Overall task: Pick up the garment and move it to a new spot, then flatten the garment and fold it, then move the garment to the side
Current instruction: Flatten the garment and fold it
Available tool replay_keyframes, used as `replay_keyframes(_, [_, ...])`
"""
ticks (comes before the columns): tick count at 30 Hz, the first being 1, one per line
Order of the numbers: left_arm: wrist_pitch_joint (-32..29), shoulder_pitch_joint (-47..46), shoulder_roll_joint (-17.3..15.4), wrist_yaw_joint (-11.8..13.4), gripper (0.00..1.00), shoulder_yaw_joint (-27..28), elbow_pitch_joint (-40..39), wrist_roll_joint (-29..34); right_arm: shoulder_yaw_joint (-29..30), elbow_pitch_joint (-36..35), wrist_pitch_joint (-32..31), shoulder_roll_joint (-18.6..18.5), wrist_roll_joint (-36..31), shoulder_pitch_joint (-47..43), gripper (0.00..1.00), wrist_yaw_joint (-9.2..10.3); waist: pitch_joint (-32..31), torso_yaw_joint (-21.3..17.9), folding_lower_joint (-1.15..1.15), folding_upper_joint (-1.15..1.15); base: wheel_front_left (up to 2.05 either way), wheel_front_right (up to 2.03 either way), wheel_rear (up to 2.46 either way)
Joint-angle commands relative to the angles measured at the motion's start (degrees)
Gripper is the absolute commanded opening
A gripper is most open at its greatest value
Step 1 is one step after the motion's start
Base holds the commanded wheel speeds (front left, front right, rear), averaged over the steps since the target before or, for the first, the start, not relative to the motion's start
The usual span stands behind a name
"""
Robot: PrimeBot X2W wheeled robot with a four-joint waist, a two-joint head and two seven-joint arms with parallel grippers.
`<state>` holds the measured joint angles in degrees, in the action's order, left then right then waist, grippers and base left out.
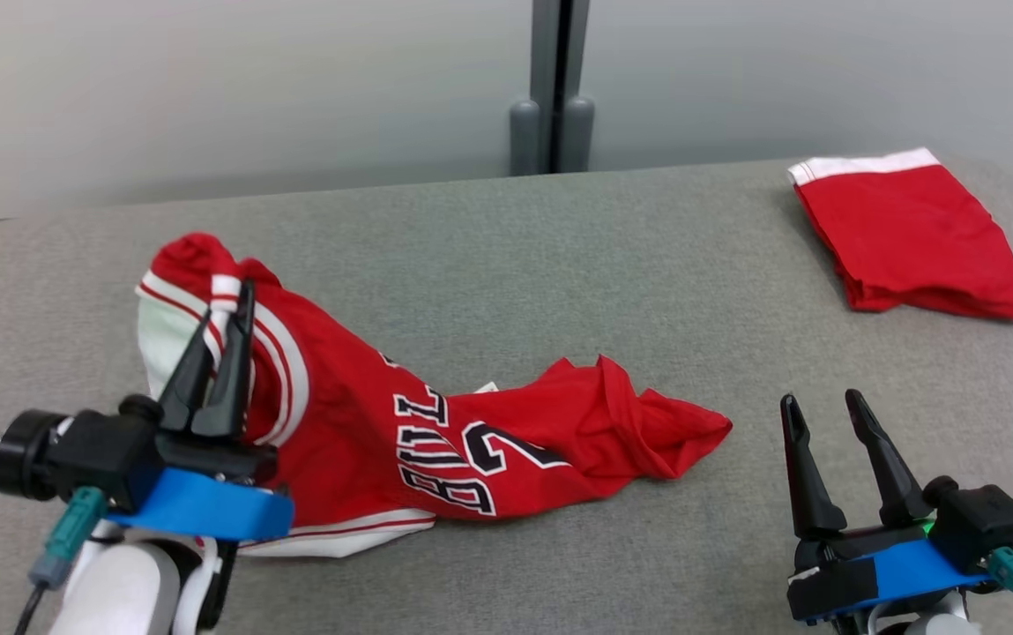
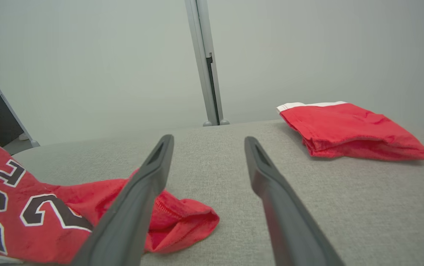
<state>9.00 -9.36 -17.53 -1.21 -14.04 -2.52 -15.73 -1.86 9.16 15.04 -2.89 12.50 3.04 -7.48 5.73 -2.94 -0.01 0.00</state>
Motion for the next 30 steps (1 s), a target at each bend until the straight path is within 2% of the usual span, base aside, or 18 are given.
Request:
replay_keyframes(1, [0.52, -2.40, -0.66, -0.29, 0.00, 0.60, 1.30, -0.17, 0.13, -0.11, 0.18, 0.00, -0.27, 0.98, 1.00, -0.03, 1.78, -1.79, 0.01, 0.00, 0.00, 0.00, 0.00])
replay_keyframes(16, [1.87, -19.05, -5.53, -3.32, 0.00, 3.01, 16.51, -0.49, -0.28, -0.90, 0.18, 0.00, 0.38, 5.63, 1.00, -0.03, 10.50, -7.61, 0.01, 0.00, 0.00, 0.00, 0.00])
replay_keyframes(30, [4.75, -36.34, -8.28, -5.80, 0.00, -0.45, 37.89, 0.21, -1.40, -1.04, 0.19, 0.00, 0.48, 10.37, 1.00, -0.03, 16.94, -11.62, 0.01, 0.00, 0.00, 0.00, 0.00])
